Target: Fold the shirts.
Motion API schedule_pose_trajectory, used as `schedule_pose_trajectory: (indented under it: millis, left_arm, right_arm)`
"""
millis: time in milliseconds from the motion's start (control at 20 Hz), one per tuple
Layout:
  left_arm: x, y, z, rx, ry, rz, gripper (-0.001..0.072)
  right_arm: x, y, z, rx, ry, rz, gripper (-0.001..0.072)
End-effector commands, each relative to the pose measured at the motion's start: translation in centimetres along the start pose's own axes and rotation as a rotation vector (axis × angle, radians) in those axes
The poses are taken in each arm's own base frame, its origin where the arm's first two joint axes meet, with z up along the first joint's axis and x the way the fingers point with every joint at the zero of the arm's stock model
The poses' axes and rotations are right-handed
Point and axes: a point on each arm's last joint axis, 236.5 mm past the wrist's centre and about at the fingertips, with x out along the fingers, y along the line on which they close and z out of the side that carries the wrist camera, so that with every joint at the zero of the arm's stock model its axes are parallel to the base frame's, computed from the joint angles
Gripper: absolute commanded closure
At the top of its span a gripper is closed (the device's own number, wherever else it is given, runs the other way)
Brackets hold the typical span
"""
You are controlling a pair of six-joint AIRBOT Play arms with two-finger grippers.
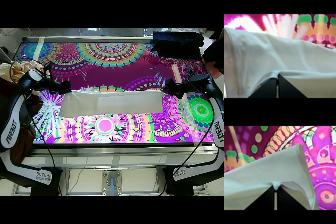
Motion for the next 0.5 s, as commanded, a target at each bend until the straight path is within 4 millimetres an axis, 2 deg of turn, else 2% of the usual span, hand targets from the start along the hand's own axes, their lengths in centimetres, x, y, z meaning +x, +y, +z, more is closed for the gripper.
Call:
schedule_pose_trajectory:
  millis: [0, 50, 100, 150, 200, 350, 450]
  left_arm:
    - [2.7, 1.5, 0.0, 0.006, 0.02, 0.047, 0.0699]
    - [3.0, 1.5, 0.4, 0.008, 0.002, 0.05, 0.0678]
    - [3.0, 1.6, 1.0, 0.008, -0.02, 0.053, 0.0585]
    - [2.7, 1.5, 1.6, 0.012, -0.044, 0.056, 0.0232]
    - [2.1, 1.6, 2.0, 0.012, -0.062, 0.058, 0.0037]
    - [-1.0, 0.9, 3.6, 0.023, -0.123, 0.055, 0.0035]
    - [-3.4, -0.3, 4.6, 0.043, -0.174, 0.048, 0.0034]
  right_arm:
    - [3.2, -1.4, -0.1, 0.011, 0.03, -0.03, 0.0699]
    - [3.9, -1.7, -0.4, 0.004, 0.039, -0.041, 0.0683]
    - [4.1, -1.7, -0.5, -0.004, 0.042, -0.048, 0.0564]
    - [3.9, -1.8, -0.3, -0.012, 0.034, -0.055, 0.0389]
    - [3.2, -2.0, 0.2, -0.02, 0.024, -0.064, 0.0279]
    - [-0.4, -3.6, 0.9, -0.058, 0.042, -0.123, 0.0278]
    - [-1.7, -4.7, -0.6, -0.025, 0.121, -0.118, 0.0251]
